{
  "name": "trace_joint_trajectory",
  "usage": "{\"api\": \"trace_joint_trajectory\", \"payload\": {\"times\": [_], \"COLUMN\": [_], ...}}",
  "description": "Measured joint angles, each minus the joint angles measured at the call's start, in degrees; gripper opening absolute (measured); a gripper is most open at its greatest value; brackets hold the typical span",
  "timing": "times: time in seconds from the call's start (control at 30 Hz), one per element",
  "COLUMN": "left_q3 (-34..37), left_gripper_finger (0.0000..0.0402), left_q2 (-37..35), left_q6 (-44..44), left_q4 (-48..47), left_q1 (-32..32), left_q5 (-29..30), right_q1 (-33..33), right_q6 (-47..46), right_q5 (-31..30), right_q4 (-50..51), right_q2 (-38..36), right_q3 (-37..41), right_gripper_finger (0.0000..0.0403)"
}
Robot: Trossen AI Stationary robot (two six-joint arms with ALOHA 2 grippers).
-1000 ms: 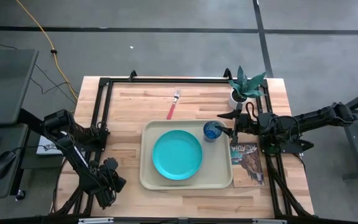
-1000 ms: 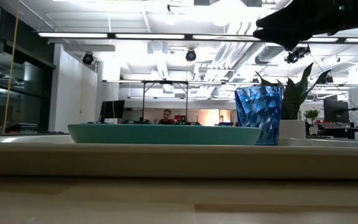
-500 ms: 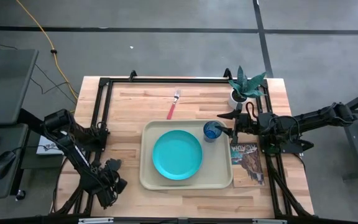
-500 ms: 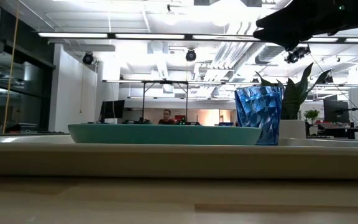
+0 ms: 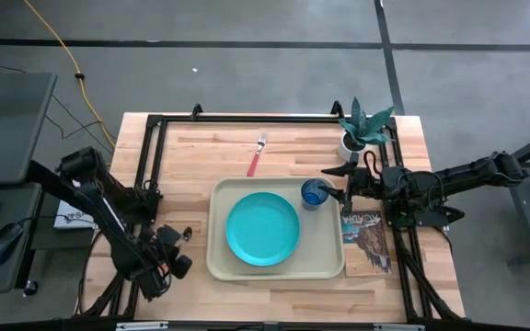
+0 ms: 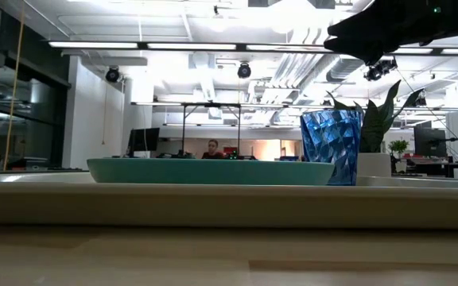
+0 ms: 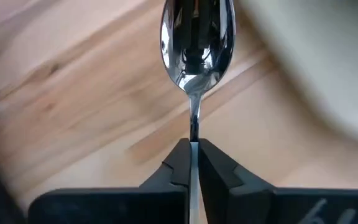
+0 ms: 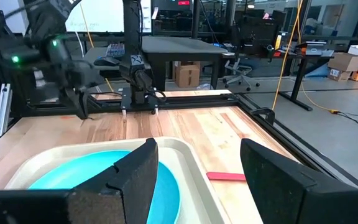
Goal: Pick and place plate/cup/fork/spoon on tray
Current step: Put the orange spoon to the left of the blue plate on the gray serving tray
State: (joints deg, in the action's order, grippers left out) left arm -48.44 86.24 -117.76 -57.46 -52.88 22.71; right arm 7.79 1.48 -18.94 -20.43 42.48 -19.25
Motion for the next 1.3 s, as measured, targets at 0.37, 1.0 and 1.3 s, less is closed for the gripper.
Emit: {"api": "trace_joint_trajectory", "payload": {"times": [0.37, 1.0, 1.3], "left_q3": [-0.7, 9.6, 11.2], "left_gripper_finger": [0.0, 0.0, 0.0], "left_q2": [-5.0, -4.9, -4.1], "left_q6": [23.0, 18.7, 25.9], "left_q4": [16.2, 26.5, 37.4], "left_q1": [14.5, 24.8, 25.3], "left_q5": [12.9, 26.1, 31.5], "right_q1": [0.0, 0.0, 0.0], "right_q6": [-0.2, -1.5, -1.5], "right_q5": [0.0, 0.0, 0.0], "right_q4": [0.0, 0.0, 0.0], "right_q2": [0.0, 0.0, 0.0], "right_q3": [0.0, 0.0, 0.0], "right_gripper_finger": [0.022, 0.022, 0.022]}}
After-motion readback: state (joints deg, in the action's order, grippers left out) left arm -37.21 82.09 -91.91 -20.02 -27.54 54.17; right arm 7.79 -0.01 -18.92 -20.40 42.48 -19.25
